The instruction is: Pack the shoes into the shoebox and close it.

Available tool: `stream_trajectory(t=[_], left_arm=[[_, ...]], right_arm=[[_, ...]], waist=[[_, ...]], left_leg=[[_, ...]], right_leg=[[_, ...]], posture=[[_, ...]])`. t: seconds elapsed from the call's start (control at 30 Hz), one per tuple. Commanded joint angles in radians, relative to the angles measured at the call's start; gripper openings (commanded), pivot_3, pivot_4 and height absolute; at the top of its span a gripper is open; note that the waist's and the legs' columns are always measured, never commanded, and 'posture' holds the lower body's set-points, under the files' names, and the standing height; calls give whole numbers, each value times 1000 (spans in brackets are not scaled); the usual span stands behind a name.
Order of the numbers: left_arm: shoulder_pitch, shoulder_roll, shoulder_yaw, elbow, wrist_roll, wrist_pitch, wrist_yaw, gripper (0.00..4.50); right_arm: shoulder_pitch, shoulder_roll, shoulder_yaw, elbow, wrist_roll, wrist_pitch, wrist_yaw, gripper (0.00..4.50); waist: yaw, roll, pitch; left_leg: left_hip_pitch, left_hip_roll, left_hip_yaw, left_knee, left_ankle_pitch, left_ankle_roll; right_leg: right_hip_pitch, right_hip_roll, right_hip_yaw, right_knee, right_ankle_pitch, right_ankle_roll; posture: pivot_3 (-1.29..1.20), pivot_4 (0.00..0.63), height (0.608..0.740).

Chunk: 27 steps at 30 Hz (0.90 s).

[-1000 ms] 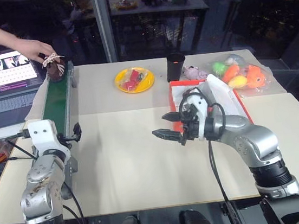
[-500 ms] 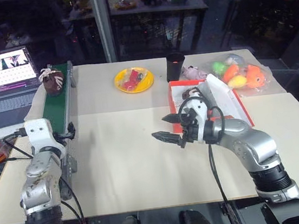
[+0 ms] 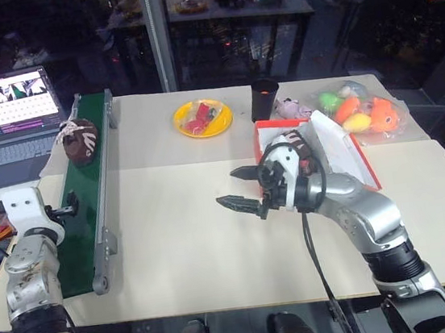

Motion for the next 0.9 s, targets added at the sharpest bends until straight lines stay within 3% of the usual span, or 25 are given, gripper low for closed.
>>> stream_trajectory(t=[0.03, 0.37, 0.63, 0.73, 0.83, 0.9], left_arm=[[-56, 14, 2, 38, -9, -59, -32, 4500], [-137, 13, -37, 210, 18, -128, -65, 4500], [-176, -13, -64, 329, -12, -69, -140, 4500], [-177, -27, -56, 309, -44, -41, -176, 3872], [-181, -26, -54, 272, -44, -31, -162, 2704], [-199, -27, -48, 219, -53, -24, -137, 2506]], right_arm=[[-24, 0, -13, -11, 2, -25, 5, 4420], [-25, -17, -29, -21, 10, -10, 0, 4420], [-21, -47, -43, -54, 18, 13, -10, 4420], [-24, -48, -43, -62, 20, 22, -13, 4500], [-25, -48, -45, -64, 22, 27, -15, 4500], [-29, -41, -50, -63, 31, 31, -18, 4500]], waist=[[1, 0, 0], [-2, 0, 0], [0, 0, 0], [6, 0, 0], [13, 0, 0], [18, 0, 0]], left_leg=[[0, 0, 0, 0, 0, 0], [0, 0, 0, 0, 0, 1], [0, 0, 0, 0, 0, 0], [0, 0, 0, 0, 0, 0], [1, 0, 0, 0, 0, 0], [1, 0, 0, 0, 0, 0]], right_leg=[[0, 0, 0, 0, 0, 0], [0, 0, -1, 0, 2, 4], [0, 0, -1, 1, 2, 5], [1, 0, -1, 1, 2, 4], [2, -1, -2, 1, 1, 3], [2, -1, -2, 1, 1, 3]], posture=[[0, 150, 736], [0, 150, 736], [0, 150, 736], [0, 150, 736], [0, 150, 736], [0, 150, 736]])
